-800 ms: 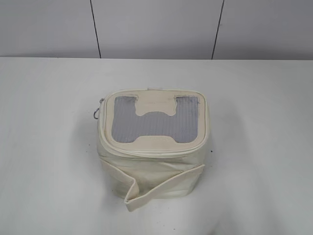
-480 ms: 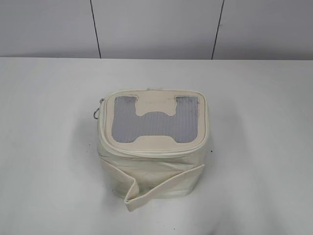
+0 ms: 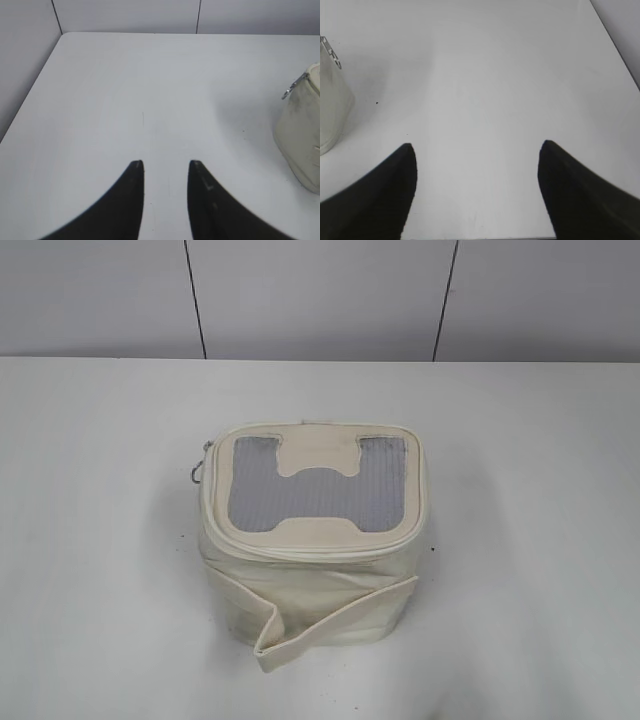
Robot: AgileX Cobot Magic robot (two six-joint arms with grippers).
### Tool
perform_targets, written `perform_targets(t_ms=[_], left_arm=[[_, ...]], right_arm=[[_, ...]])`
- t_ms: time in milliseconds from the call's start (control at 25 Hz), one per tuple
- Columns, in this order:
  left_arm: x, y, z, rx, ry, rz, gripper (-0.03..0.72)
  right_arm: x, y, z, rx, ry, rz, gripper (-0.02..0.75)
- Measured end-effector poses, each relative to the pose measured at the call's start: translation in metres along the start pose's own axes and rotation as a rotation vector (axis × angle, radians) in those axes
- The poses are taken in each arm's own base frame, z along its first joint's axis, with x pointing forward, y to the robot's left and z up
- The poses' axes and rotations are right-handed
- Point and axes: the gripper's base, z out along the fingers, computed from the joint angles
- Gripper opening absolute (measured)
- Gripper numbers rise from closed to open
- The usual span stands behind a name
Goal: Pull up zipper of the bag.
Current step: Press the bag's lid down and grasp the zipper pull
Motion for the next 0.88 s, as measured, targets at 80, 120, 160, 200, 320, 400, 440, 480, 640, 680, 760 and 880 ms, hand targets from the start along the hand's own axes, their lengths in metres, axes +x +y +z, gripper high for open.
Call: perform_targets(t_ms=[80,120,160,200,320,400,440,480,640,680,760,880], left_arm=[[0.0,0.0,0.0,0.0,0.0,0.0,0.238],[0.0,0.0,0.0,0.0,0.0,0.0,0.238],[0.0,0.0,0.0,0.0,0.0,0.0,0.238],[0.0,0.0,0.0,0.0,0.0,0.0,0.238],[0.0,0.0,0.0,0.0,0.0,0.0,0.238],[0.0,0.0,0.0,0.0,0.0,0.0,0.238],[0.0,0.0,0.0,0.0,0.0,0.0,0.238],[0.0,0.0,0.0,0.0,0.0,0.0,0.238],[0.0,0.0,0.0,0.0,0.0,0.0,0.238],[0.0,0.0,0.0,0.0,0.0,0.006,0.238],[0.0,0.0,0.0,0.0,0.0,0.0,0.238],[0.0,0.0,0.0,0.0,0.0,0.0,0.238]], right_arm=[[0.0,0.0,0.0,0.0,0.0,0.0,0.587],[0.0,0.0,0.0,0.0,0.0,0.0,0.587],[0.0,0.0,0.0,0.0,0.0,0.0,0.587],[0.0,0.0,0.0,0.0,0.0,0.0,0.587],[0.0,0.0,0.0,0.0,0.0,0.0,0.587],[0.0,0.0,0.0,0.0,0.0,0.0,0.587],[0.0,0.0,0.0,0.0,0.0,0.0,0.587],[0.0,0.0,0.0,0.0,0.0,0.0,0.587],[0.0,0.0,0.0,0.0,0.0,0.0,0.587],[0.0,0.0,0.0,0.0,0.0,0.0,0.587],[0.0,0.0,0.0,0.0,0.0,0.0,0.587],[0.0,0.0,0.0,0.0,0.0,0.0,0.587]])
